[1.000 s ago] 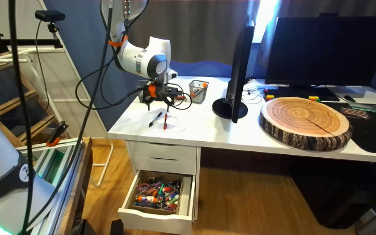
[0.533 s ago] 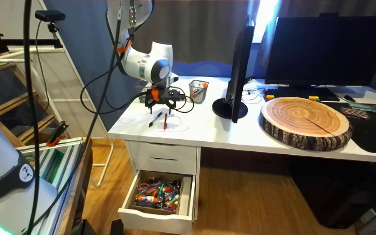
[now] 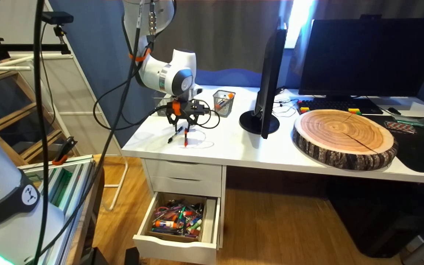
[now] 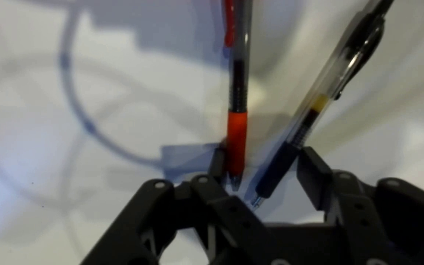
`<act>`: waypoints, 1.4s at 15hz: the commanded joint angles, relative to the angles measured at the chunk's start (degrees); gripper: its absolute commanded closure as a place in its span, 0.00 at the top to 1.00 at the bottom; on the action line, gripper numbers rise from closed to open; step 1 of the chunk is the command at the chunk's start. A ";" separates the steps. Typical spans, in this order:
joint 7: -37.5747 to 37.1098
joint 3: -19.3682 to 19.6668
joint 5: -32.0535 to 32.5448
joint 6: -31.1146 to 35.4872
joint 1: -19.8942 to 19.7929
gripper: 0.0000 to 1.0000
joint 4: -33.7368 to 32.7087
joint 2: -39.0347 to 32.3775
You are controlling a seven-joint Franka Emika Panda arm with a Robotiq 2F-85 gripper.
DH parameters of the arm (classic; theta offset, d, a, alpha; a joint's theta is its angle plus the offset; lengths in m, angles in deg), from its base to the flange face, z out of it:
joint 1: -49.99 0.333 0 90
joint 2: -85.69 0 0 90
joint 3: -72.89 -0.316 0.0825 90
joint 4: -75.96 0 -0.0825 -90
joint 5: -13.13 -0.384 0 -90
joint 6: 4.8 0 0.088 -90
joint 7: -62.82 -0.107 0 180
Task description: Pick up the two pens from the desk and put them in the basket on the left
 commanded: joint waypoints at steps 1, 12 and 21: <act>-0.34 -0.02 1.64 0.55 -0.01 0.24 -1.01 -1.24; 3.78 -10.06 -2.27 -3.16 -7.32 0.02 0.78 3.92; 19.27 -27.12 -12.36 -7.27 -15.92 0.02 -2.81 7.38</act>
